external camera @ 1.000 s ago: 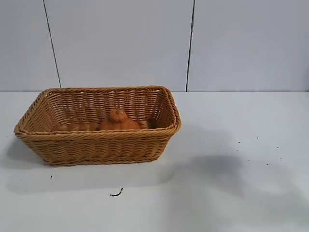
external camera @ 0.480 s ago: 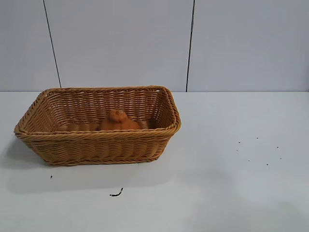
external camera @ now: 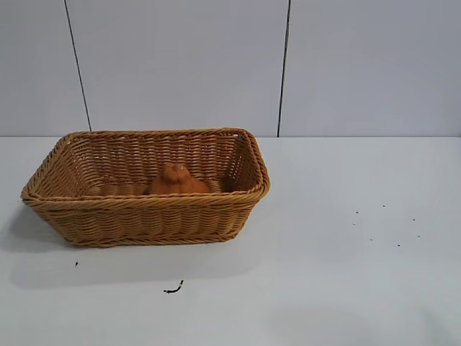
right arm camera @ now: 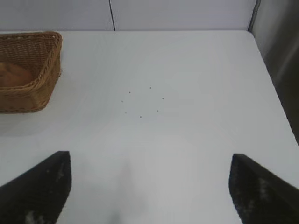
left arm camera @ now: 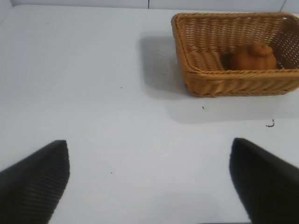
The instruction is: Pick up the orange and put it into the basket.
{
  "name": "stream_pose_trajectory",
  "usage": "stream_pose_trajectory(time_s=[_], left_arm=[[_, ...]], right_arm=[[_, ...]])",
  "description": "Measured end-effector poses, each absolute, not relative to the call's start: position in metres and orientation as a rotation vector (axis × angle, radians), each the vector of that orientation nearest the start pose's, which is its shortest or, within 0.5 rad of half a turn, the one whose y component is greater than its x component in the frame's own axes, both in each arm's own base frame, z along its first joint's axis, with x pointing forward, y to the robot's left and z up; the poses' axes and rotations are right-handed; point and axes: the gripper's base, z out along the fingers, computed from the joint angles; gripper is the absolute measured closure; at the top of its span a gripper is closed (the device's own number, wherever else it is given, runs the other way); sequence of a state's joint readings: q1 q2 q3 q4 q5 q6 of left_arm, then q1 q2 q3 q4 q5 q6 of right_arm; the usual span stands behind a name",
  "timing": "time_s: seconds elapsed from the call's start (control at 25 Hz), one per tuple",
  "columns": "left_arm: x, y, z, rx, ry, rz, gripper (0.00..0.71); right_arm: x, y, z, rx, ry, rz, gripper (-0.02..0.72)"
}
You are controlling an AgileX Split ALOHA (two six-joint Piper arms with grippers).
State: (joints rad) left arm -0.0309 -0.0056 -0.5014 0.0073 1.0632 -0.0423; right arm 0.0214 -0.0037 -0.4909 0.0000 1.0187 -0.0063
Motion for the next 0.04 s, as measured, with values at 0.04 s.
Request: stream_pose_trajectory(time_s=[0.04], left_arm=[[-0.0060, 0.0008, 0.2774, -0.012, 2.040, -0.037, 0.044]], right_arm=[[-0.0027, -0.0001, 0.2781, -0.028, 2.008, 0.010, 0.072]])
